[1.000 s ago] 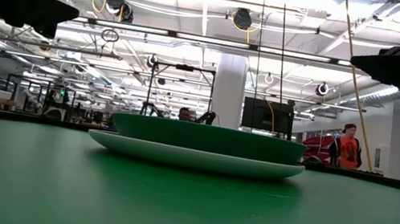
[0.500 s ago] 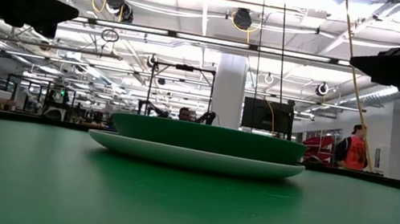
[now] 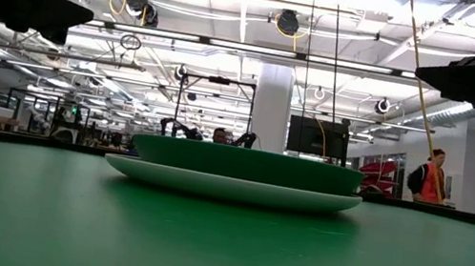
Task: Stack plastic plates
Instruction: Return to Home Position
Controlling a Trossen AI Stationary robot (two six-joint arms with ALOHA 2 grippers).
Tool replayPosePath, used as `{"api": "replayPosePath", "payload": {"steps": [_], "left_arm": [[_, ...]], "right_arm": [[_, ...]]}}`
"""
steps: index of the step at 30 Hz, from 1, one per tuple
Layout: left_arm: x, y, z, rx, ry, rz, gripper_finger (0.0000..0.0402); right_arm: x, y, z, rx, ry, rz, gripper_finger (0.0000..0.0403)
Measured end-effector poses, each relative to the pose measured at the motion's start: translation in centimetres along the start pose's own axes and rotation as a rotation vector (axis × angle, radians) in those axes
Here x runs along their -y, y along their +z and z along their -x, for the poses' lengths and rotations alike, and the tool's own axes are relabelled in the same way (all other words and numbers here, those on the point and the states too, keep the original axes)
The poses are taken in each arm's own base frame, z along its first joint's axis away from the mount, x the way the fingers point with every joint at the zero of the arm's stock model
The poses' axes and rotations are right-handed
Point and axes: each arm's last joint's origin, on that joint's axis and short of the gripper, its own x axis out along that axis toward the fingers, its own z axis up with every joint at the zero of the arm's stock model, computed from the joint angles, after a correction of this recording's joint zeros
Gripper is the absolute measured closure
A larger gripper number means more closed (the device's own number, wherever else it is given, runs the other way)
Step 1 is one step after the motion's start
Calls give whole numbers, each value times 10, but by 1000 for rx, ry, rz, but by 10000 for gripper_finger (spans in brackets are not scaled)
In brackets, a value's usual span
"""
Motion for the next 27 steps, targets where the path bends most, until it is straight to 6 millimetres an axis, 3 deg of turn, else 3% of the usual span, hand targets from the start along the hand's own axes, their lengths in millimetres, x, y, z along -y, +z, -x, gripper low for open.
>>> {"api": "replayPosePath", "payload": {"steps": [27], "left_arm": [[0, 0, 0, 1, 2, 19, 396]], "right_arm": [[0, 0, 0, 0, 0, 0, 394]]}}
